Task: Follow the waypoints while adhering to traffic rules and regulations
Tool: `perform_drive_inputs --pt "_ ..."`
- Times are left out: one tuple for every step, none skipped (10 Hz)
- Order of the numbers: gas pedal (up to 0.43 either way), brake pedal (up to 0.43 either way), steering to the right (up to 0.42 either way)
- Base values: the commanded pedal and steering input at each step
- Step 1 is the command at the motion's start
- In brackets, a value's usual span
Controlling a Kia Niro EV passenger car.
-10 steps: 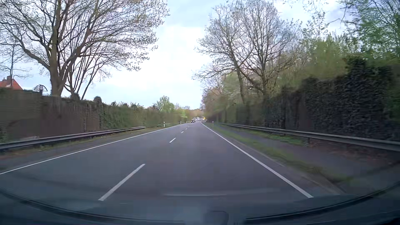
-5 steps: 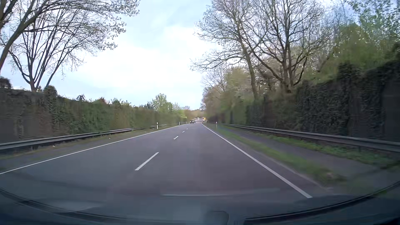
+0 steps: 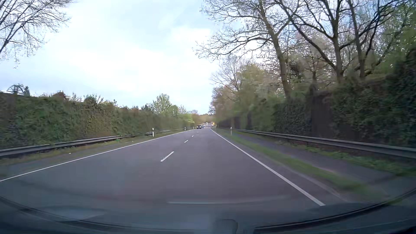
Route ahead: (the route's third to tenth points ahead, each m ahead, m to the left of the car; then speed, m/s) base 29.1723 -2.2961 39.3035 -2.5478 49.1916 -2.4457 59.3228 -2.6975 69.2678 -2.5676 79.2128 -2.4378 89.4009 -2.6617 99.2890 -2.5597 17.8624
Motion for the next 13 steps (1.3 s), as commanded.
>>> perform_drive_inputs --pt "0.059 0.000 -0.004" --pt "0.059 0.000 -0.004" --pt "0.059 0.000 -0.004" --pt "0.059 0.000 -0.001" --pt "0.059 0.000 -0.001" --pt "0.059 0.000 -0.001" --pt "0.059 0.000 -0.002" --pt "0.059 0.000 -0.003" --pt "0.059 0.000 -0.002" --pt "0.059 0.000 -0.003" --pt "0.059 0.000 -0.002" --pt "0.059 0.000 -0.003" --pt "0.059 0.000 -0.003"
